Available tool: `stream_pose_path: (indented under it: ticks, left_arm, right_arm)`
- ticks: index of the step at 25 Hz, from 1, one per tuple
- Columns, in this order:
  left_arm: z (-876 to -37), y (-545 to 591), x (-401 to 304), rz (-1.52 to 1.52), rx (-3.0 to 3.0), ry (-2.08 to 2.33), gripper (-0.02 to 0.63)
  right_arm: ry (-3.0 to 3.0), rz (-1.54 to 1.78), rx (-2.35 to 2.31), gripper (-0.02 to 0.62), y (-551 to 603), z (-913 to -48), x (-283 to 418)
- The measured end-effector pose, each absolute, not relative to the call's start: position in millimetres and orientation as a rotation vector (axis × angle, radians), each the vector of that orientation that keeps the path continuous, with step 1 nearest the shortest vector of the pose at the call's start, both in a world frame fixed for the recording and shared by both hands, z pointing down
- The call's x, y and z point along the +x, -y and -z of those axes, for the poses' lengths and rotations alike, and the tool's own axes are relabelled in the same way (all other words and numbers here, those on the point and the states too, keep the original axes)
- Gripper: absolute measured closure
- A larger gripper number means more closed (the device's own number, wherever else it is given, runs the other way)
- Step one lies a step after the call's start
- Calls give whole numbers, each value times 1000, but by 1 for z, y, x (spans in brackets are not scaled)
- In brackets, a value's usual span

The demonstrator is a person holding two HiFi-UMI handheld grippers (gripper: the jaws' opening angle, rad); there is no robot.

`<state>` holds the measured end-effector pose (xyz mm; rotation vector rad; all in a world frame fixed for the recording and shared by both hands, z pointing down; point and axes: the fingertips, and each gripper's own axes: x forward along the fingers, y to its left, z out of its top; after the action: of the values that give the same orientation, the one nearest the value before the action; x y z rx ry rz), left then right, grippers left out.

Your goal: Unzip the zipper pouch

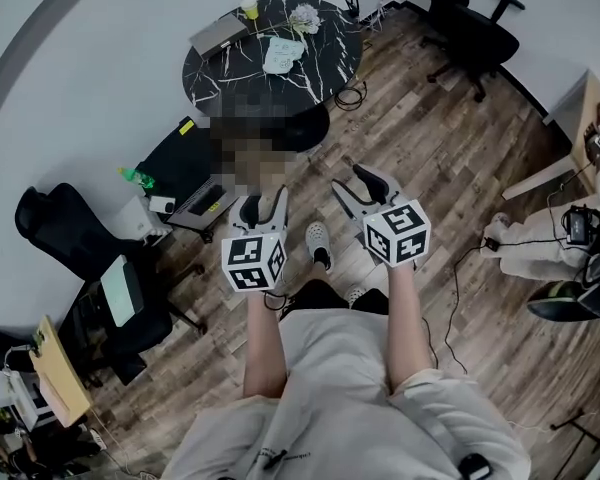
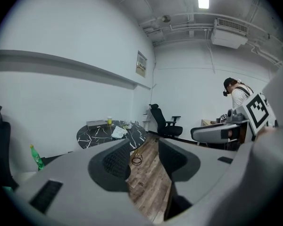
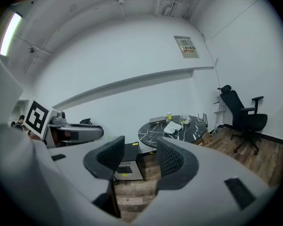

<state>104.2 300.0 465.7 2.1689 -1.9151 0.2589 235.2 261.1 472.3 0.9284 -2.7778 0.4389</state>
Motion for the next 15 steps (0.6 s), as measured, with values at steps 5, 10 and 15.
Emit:
stream_pose_path:
  ticks: [5, 10, 15]
  left_arm:
    - [-460, -260, 92, -235, 2181, 1899, 414]
    - [-455, -205, 79, -202, 2194, 1871, 414]
    - [-451, -141, 58, -168, 2196, 1853, 414]
  right_arm:
    - [2753, -485, 966, 376, -224, -477, 235]
    - [2738, -557, 1008, 376, -175, -479, 238]
    - [2711, -558, 1046, 376, -112, -477, 231]
